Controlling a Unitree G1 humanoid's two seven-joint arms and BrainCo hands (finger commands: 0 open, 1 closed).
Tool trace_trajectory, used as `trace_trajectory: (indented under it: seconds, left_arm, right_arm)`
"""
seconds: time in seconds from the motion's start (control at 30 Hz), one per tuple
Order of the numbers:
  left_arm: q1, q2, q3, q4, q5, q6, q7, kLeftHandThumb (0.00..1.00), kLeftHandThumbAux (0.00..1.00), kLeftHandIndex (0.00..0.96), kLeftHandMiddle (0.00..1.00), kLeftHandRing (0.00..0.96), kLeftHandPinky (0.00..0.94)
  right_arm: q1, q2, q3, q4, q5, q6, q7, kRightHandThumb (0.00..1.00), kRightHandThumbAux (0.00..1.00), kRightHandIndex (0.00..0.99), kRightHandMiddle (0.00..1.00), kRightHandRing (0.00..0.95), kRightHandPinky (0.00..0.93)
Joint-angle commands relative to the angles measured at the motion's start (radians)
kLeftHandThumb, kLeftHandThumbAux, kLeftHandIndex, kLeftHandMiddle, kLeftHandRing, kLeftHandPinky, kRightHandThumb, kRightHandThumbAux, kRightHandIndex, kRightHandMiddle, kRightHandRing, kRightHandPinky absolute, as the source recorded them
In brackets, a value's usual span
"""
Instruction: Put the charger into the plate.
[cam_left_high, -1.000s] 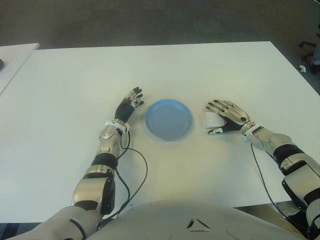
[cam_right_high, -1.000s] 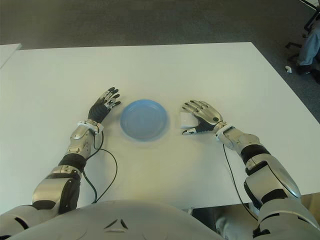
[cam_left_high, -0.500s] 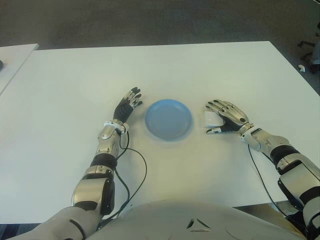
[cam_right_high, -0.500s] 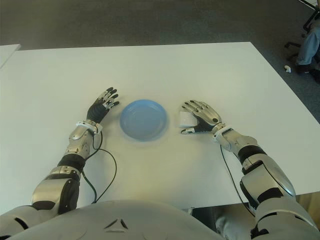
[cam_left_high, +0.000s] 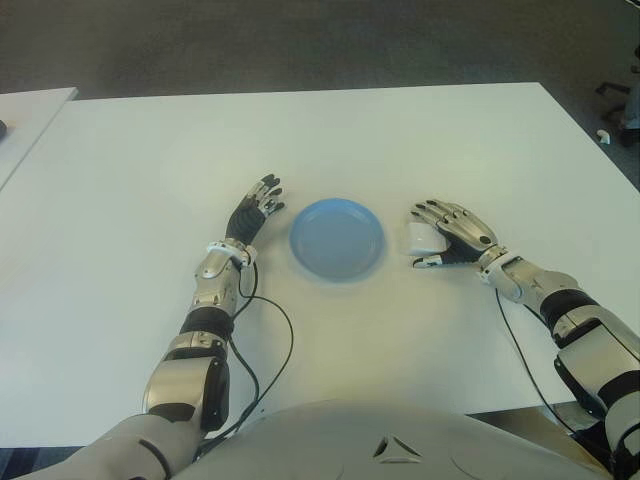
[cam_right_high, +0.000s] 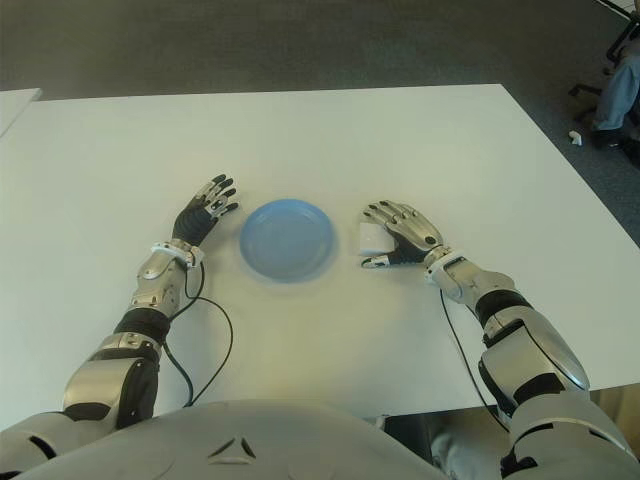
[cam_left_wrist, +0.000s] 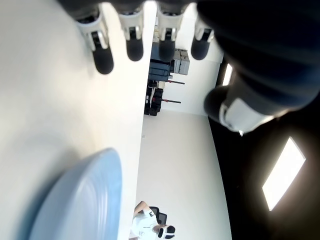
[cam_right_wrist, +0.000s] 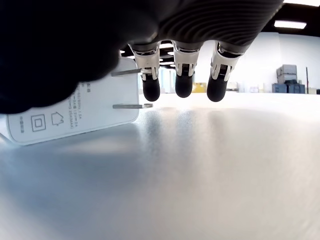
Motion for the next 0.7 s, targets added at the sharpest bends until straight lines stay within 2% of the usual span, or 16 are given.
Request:
trace_trajectory:
  seconds: [0.03,0.07,0.1,0.17,0.2,0.3,0.37,0.47,0.7]
  left_arm:
    - [0.024,-0.006,0.001,0.007,0.002,0.024,0.017,0.000,0.572,0.053,0.066,0.033,0.003]
    - [0.024,-0.007,0.001,0.006,0.002,0.025,0.018,0.000,0.572,0.055,0.068,0.034,0.002]
    - [0.024,-0.008,0.001,0.005,0.002,0.025,0.019,0.000,0.573,0.057,0.070,0.035,0.002]
    - [0.023,-0.009,0.000,0.005,0.002,0.026,0.020,0.000,0.574,0.059,0.071,0.035,0.002]
    - [0.023,-0.010,0.001,0.004,0.001,0.026,0.019,0.000,0.574,0.060,0.072,0.036,0.002]
    - [0.022,-0.012,0.002,0.002,-0.003,0.028,0.017,0.000,0.576,0.061,0.073,0.036,0.002]
    - [0.022,-0.013,0.003,0.000,-0.006,0.031,0.014,0.000,0.577,0.062,0.072,0.036,0.009]
    - [0.020,-0.015,0.003,0.000,-0.010,0.036,0.014,0.000,0.577,0.064,0.072,0.038,0.016]
    - [0.019,-0.020,0.002,-0.007,-0.010,0.046,0.022,0.000,0.572,0.062,0.071,0.038,0.014]
  right_arm:
    - [0.041,0.027,0.023,0.055,0.004,-0.021,0.090,0.360,0.252,0.061,0.083,0.081,0.107]
    - [0.039,0.028,0.022,0.059,0.009,-0.025,0.093,0.388,0.280,0.132,0.174,0.173,0.205]
    - [0.038,0.028,0.022,0.061,0.013,-0.026,0.090,0.430,0.316,0.243,0.333,0.330,0.367]
    - [0.036,0.028,0.024,0.064,0.017,-0.026,0.086,0.470,0.341,0.343,0.474,0.467,0.508]
    - [0.038,0.029,0.027,0.063,0.009,-0.007,0.056,0.486,0.351,0.380,0.527,0.519,0.562]
    - [0.041,0.033,0.039,0.058,-0.017,0.044,-0.022,0.639,0.584,0.417,0.661,0.670,0.711]
    - [0.045,0.038,0.052,0.053,-0.042,0.088,-0.087,0.682,0.642,0.429,0.731,0.741,0.783]
    - [0.048,0.046,0.062,0.054,-0.050,0.123,-0.123,0.714,0.684,0.437,0.795,0.800,0.840]
    - [0.057,0.032,0.052,0.010,-0.017,0.121,-0.091,0.734,0.706,0.440,0.851,0.852,0.869]
